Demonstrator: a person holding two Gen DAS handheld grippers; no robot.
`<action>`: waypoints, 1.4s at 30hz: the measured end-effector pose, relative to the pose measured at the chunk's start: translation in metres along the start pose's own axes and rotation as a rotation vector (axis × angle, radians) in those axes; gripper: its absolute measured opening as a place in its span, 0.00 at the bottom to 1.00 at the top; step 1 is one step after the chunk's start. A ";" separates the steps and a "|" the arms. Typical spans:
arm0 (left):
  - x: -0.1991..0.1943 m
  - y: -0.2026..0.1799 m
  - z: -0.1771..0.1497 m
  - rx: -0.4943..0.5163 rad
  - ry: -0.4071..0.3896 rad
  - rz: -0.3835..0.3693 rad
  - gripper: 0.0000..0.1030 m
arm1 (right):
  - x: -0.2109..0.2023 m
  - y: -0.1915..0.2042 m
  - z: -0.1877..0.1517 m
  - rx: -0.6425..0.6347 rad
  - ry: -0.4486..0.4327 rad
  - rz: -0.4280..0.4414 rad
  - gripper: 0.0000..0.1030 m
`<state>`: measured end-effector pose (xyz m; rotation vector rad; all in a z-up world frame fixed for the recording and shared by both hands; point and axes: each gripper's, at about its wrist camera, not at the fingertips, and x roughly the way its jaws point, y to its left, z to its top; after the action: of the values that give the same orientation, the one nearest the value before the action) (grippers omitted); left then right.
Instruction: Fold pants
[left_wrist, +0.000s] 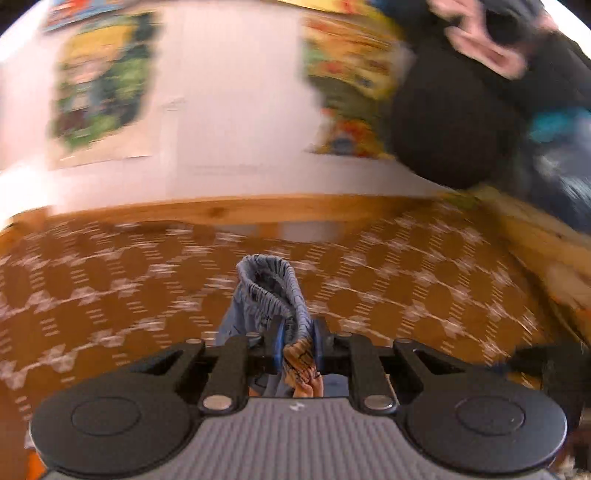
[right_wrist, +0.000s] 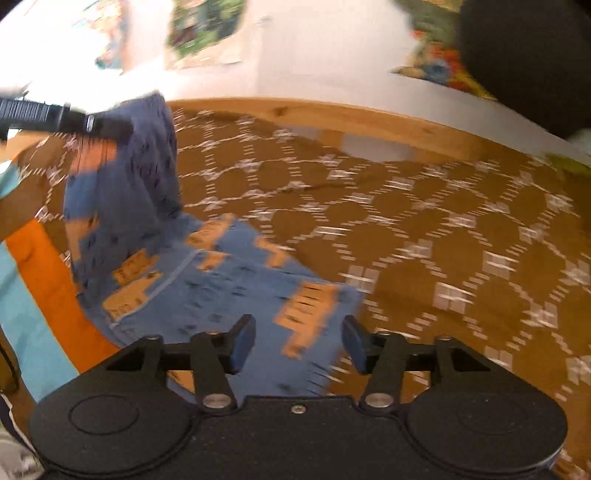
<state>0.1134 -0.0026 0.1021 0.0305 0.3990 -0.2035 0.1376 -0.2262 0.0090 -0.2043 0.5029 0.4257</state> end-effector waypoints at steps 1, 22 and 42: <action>0.008 -0.016 -0.002 0.048 0.012 -0.029 0.17 | -0.009 -0.011 -0.003 0.025 -0.003 -0.016 0.60; 0.067 -0.110 -0.103 0.466 0.225 -0.129 0.64 | 0.008 -0.045 -0.037 0.229 -0.057 0.116 0.70; 0.067 -0.074 -0.084 0.239 0.272 -0.269 0.06 | 0.054 -0.043 0.005 0.400 -0.004 0.192 0.01</action>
<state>0.1262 -0.0819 -0.0008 0.2428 0.6490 -0.5152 0.2011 -0.2449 -0.0105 0.2325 0.5953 0.5030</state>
